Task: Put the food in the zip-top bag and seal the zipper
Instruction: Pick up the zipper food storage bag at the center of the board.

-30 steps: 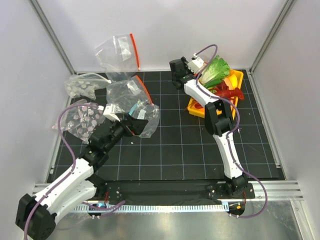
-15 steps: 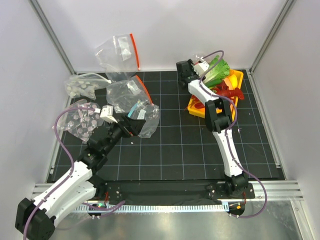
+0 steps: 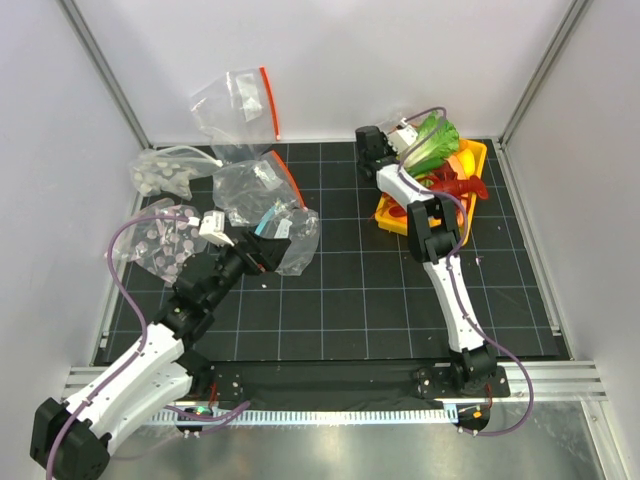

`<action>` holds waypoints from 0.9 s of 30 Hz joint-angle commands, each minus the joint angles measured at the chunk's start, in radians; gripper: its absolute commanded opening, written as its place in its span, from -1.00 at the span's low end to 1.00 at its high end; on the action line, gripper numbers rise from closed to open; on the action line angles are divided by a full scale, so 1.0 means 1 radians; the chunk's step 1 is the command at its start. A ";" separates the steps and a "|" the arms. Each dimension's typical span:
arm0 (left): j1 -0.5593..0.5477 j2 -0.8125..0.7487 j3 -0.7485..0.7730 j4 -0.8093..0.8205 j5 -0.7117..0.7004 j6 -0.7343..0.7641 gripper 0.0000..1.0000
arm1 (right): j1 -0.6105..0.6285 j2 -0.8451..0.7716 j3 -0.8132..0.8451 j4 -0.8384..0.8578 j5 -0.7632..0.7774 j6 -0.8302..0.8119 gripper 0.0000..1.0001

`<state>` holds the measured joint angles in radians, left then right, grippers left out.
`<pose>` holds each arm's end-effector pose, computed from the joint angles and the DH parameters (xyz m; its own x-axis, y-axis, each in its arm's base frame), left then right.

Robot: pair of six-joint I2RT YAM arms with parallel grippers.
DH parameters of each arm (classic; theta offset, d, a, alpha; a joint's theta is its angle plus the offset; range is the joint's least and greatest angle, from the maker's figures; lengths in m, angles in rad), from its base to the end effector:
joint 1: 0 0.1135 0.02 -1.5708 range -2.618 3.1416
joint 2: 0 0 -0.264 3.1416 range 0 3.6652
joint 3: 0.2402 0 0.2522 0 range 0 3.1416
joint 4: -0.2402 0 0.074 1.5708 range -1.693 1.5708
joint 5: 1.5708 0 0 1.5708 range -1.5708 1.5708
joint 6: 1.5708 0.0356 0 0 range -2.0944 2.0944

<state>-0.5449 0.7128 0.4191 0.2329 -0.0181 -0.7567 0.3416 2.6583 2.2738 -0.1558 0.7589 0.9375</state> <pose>0.1556 -0.0935 0.2660 -0.3830 -0.5705 -0.7265 0.3299 0.6501 -0.6845 0.5631 0.1742 0.1486 -0.0346 0.6085 -0.7928 0.5759 0.6605 0.4818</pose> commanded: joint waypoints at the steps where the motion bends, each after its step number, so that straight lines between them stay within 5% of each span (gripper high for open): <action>1: -0.004 -0.015 0.001 0.020 -0.005 0.000 0.89 | 0.022 -0.060 -0.008 0.130 0.045 -0.097 -0.98; 5: -0.004 -0.012 0.003 0.017 -0.006 0.000 0.89 | 0.054 -0.158 -0.152 0.335 -0.035 -0.245 -0.98; 11: -0.004 -0.006 0.020 -0.017 -0.028 0.014 0.88 | 0.115 -0.238 -0.184 0.393 -0.124 -0.373 -0.98; 17: -0.004 -0.006 0.027 -0.032 -0.046 0.030 0.89 | 0.146 -0.305 -0.240 0.463 -0.407 -0.434 -0.98; 27: -0.004 0.010 0.052 -0.066 -0.066 0.040 0.89 | 0.227 -0.546 -0.474 0.516 -0.441 -0.514 -0.98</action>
<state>-0.5449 0.7174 0.4232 0.1707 -0.0544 -0.7460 0.5304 2.2330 1.8523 0.2909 0.3428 0.4889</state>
